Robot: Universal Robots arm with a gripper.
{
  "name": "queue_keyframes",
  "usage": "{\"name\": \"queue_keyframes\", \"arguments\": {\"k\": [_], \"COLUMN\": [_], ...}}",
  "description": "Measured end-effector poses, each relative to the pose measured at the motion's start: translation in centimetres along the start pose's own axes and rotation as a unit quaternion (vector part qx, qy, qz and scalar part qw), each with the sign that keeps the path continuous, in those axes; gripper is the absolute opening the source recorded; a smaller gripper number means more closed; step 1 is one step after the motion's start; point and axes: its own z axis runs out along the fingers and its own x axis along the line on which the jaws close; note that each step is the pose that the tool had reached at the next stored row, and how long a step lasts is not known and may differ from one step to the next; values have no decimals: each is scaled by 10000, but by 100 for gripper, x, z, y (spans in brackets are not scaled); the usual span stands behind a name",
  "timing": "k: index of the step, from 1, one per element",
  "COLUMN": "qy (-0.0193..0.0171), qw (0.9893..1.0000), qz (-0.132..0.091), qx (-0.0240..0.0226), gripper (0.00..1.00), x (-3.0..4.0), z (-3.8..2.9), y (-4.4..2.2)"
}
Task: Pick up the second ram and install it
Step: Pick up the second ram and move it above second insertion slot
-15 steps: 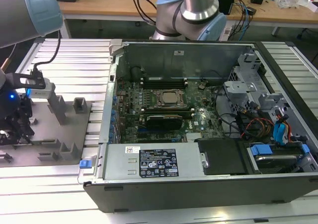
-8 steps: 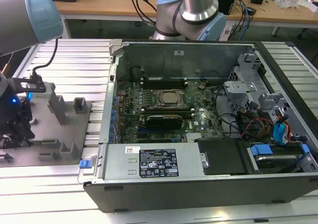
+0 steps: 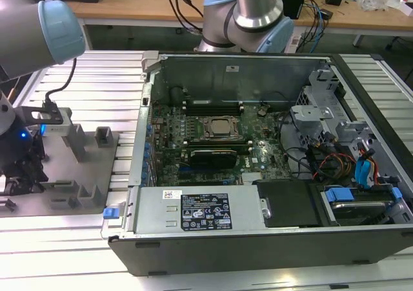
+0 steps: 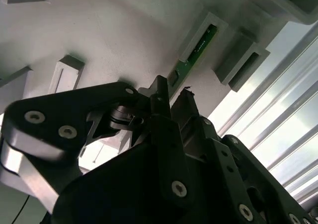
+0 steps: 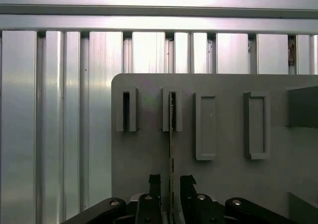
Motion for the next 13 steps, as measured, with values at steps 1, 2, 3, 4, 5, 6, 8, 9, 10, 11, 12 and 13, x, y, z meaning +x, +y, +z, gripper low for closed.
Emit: {"name": "queue_keyframes", "arguments": {"k": [1, 2, 3, 4, 5, 6, 8, 9, 10, 11, 12, 13], "qy": [0, 0, 0, 0, 1, 0, 0, 0, 0, 0, 0, 0], "qw": [10000, 10000, 10000, 10000, 10000, 10000, 10000, 10000, 10000, 10000, 10000, 10000], "qz": [0, 0, 0, 0, 0, 0, 0, 0, 0, 0, 0, 0], "qx": [0, 0, 0, 0, 0, 0, 0, 0, 0, 0, 0, 0], "gripper": [30, 30, 30, 22, 15, 13, 13, 13, 13, 13, 13, 13], "x": [0, 0, 0, 0, 0, 0, 0, 0, 0, 0, 0, 0], "z": [1, 1, 1, 2, 2, 2, 4, 5, 5, 5, 6, 6], "y": [0, 0, 0, 0, 0, 0, 0, 0, 0, 0, 0, 0]}}
